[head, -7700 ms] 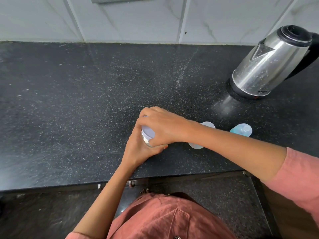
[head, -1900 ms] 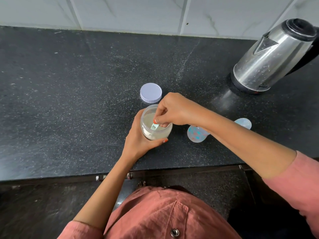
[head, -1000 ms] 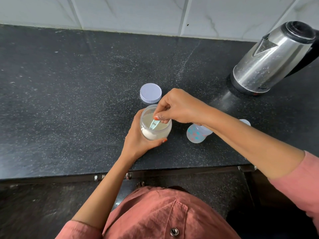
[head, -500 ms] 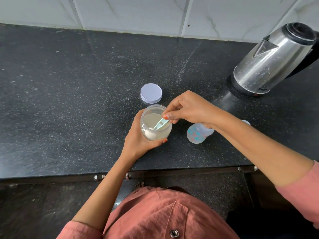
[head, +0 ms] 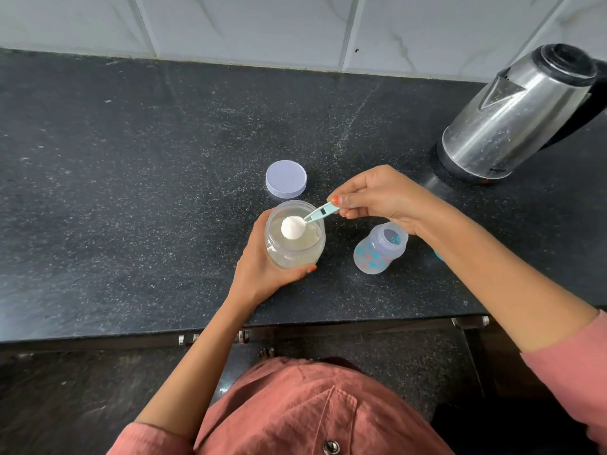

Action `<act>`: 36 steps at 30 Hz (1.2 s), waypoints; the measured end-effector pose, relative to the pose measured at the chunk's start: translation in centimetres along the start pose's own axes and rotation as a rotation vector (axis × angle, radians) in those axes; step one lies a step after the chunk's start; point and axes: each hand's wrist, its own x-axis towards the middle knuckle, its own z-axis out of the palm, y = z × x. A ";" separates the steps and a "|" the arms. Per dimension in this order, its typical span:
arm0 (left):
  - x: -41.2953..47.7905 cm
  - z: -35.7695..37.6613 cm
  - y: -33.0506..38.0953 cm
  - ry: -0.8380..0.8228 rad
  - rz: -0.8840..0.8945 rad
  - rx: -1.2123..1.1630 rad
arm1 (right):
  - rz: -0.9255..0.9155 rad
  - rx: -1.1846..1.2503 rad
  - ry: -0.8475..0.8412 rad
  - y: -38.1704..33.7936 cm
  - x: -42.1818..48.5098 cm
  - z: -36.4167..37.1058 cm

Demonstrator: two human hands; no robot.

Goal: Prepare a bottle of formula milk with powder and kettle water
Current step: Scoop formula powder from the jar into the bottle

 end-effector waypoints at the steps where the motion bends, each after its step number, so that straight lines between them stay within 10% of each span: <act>1: 0.0 0.0 0.0 -0.001 0.004 -0.001 | -0.001 -0.010 0.004 0.0 0.1 -0.1; 23: 0.2 -0.1 -1.2 -0.028 0.034 -0.039 | 0.039 0.009 -0.012 0.8 1.0 -0.5; 36: -3.0 -1.3 3.5 0.319 0.327 0.207 | 0.051 0.214 -0.002 0.8 -0.4 -3.3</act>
